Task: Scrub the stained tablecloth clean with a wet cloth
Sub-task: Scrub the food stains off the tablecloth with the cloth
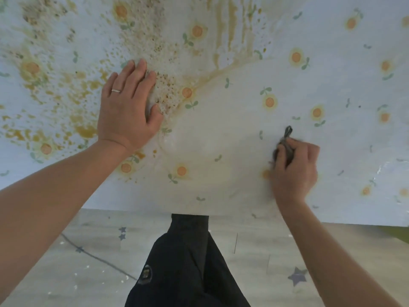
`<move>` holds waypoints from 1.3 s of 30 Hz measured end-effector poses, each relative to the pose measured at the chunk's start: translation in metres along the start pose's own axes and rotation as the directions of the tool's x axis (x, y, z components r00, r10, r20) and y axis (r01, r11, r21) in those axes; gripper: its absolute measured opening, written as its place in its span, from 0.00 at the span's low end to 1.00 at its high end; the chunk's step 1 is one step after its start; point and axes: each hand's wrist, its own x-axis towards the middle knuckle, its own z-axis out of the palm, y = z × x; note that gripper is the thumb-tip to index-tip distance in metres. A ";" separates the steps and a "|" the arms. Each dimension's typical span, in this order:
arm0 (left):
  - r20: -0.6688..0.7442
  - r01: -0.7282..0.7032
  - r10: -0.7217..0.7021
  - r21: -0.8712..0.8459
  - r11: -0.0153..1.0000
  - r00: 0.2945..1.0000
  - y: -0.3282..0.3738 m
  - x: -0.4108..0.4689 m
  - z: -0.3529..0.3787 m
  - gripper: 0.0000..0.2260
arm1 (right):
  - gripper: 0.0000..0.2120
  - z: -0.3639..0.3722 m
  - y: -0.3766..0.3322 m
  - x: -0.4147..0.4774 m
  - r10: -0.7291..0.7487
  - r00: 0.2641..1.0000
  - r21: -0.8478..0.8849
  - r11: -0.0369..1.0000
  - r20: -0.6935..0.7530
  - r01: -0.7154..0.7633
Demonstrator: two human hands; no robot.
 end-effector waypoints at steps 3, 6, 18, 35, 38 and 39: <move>-0.007 0.006 -0.006 -0.002 1.000 1.000 0.001 0.000 -0.001 0.28 | 0.08 0.015 -0.018 -0.069 -0.056 0.998 0.108 0.992 -0.014 0.058; -0.008 0.008 -0.007 0.004 1.000 1.000 0.003 0.000 0.001 0.28 | 0.07 0.040 -0.068 -0.097 -0.271 0.962 0.203 0.944 0.033 0.259; -0.005 0.000 0.001 0.030 1.000 1.000 0.001 0.000 0.000 0.29 | 0.05 0.033 -0.070 -0.018 -0.465 0.879 0.149 0.881 0.105 0.448; 0.015 -0.017 0.016 0.046 0.999 1.000 0.001 0.000 -0.001 0.29 | 0.04 0.039 -0.069 0.023 -0.685 0.723 0.183 0.725 0.093 0.664; 0.013 -0.014 0.013 0.045 0.999 1.000 0.000 0.001 -0.002 0.29 | 0.06 0.044 -0.079 0.034 -0.390 0.920 0.165 0.910 0.035 0.380; 0.014 -0.011 0.010 0.047 0.999 1.000 0.000 0.000 -0.002 0.29 | 0.06 0.047 -0.086 0.019 -0.471 0.879 0.173 0.874 0.076 0.454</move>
